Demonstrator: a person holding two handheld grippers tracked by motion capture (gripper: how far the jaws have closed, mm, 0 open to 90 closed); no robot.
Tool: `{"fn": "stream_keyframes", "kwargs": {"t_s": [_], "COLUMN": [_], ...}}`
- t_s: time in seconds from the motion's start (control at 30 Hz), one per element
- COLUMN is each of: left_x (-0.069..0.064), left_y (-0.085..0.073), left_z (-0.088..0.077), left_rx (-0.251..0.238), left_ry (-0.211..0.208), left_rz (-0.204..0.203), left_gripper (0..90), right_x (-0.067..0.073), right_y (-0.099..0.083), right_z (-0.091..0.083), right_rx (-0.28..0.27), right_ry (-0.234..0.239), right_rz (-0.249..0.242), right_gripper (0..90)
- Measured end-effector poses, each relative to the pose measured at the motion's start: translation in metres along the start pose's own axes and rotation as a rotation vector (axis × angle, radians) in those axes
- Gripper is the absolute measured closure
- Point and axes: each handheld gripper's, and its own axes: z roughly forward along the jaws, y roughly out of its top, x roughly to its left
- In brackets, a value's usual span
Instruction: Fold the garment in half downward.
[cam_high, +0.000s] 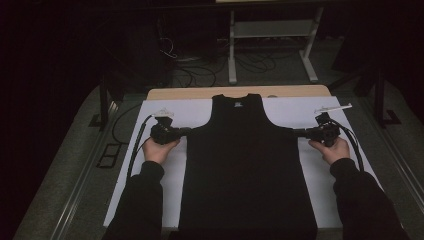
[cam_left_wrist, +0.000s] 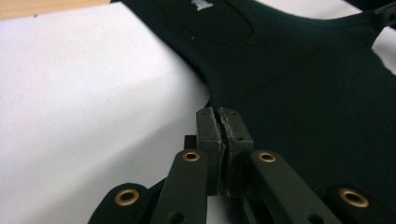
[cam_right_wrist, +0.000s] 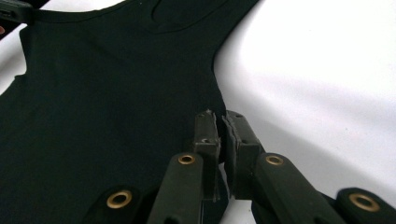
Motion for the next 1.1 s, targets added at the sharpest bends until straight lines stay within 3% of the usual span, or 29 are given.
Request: {"fn": "stream_keyframes", "kwargs": {"t_s": [0.27, 0.73, 1.1], "left_x": [-0.004, -0.008, -0.009], "left_y": [-0.001, -0.006, -0.014], "left_z": [-0.009, -0.019, -0.024], "left_rx": [-0.033, -0.048, -0.031], "left_ry": [-0.015, -0.009, -0.006], "left_rz": [-0.021, -0.029, -0.043], "left_gripper": [86.6, 86.7, 86.7], "right_x": [0.005, 0.015, 0.019], "right_y": [-0.003, -0.010, -0.017], "right_z": [-0.007, -0.019, -0.027], "right_rx": [-0.017, -0.046, -0.049], "right_ry": [0.010, 0.036, 0.008], "right_rz": [-0.008, -0.005, 0.018], "right_gripper": [82.9, 82.7, 82.7]}}
